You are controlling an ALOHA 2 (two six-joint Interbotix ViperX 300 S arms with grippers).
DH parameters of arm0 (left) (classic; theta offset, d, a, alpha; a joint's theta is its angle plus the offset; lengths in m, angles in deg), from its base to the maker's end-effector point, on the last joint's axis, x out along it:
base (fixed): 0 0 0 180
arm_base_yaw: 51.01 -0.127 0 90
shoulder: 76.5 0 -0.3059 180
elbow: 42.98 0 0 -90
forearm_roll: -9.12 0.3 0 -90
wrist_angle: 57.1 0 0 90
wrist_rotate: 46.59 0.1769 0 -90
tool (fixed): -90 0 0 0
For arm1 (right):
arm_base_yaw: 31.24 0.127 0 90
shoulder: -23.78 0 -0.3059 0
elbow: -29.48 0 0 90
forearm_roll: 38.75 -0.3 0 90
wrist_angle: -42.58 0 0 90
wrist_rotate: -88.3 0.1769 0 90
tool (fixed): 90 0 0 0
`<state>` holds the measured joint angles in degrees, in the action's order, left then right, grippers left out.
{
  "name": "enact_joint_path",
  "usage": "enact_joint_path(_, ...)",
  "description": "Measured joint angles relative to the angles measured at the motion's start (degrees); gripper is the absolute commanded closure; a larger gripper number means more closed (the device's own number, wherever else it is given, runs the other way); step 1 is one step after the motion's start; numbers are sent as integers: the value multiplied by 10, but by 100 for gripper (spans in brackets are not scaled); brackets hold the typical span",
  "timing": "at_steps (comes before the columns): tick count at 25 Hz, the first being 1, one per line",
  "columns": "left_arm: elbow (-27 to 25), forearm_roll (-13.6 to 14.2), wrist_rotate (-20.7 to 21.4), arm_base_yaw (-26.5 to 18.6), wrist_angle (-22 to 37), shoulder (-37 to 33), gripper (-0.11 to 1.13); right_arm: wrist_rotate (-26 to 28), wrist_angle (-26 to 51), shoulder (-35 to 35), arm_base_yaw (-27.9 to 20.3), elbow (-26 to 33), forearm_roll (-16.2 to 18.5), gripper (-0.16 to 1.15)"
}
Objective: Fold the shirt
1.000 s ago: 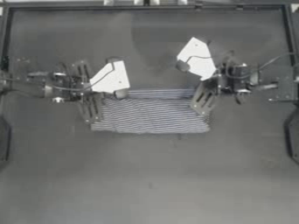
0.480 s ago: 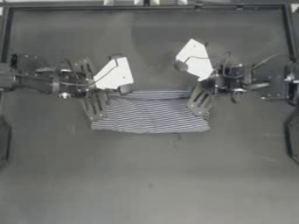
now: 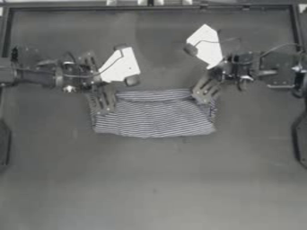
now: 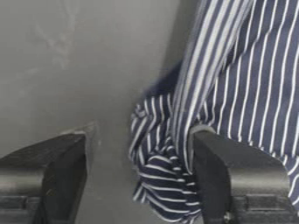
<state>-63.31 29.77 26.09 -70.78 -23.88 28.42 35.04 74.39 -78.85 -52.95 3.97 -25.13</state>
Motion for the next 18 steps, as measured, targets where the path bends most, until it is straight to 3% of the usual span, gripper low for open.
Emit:
enact_joint_path(10,13,4,21,-18,-1,-69,12,0,17,73,-11,9,-21,-3)
enact_joint_path(13,13,4,25,-19,0,-88,12,0,20,88,-14,8,-40,-3)
enact_joint_path(18,10,3,25,-15,-27,-127,13,3,32,110,-12,6,-103,-3)
